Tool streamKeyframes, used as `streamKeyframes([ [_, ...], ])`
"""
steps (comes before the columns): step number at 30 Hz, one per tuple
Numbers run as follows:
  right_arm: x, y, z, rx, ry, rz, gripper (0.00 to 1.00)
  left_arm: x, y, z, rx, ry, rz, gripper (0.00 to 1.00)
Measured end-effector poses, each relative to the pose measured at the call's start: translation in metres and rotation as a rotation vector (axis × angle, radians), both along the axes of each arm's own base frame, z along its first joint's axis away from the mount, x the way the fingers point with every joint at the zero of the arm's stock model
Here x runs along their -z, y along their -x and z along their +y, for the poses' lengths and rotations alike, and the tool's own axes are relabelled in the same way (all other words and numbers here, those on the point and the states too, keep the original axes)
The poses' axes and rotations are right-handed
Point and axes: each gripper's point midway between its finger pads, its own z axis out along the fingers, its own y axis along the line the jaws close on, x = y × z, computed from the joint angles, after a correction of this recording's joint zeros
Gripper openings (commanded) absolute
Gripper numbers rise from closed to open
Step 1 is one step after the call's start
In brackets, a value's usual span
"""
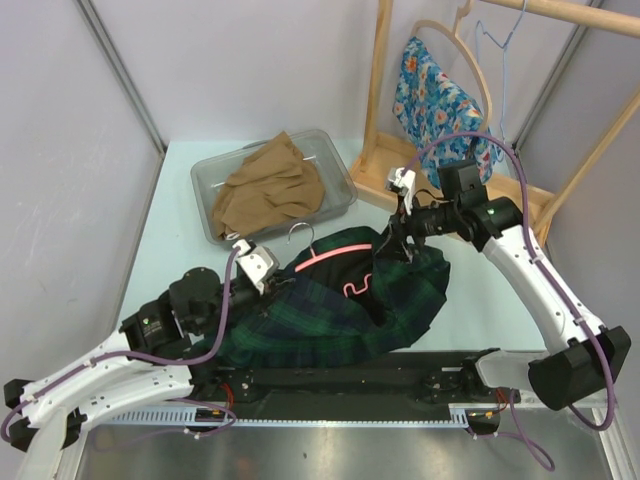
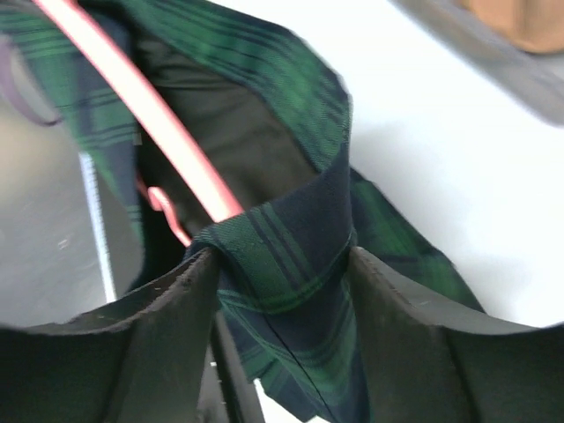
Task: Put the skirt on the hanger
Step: Place skirt on hanger
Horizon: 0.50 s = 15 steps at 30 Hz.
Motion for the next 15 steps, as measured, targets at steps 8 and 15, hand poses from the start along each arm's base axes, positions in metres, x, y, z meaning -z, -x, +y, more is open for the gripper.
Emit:
streamKeyframes([
  [8,0.006,0.024,0.02,-0.156,-0.025,0.065,0.0,-0.002,0.004,0.0,0.018,0.0,0.005,0.0],
  [15,0.007,0.037,0.025,-0.196,-0.007,0.056,0.0,0.006,-0.002,0.012,-0.042,-0.039,0.013,0.04],
])
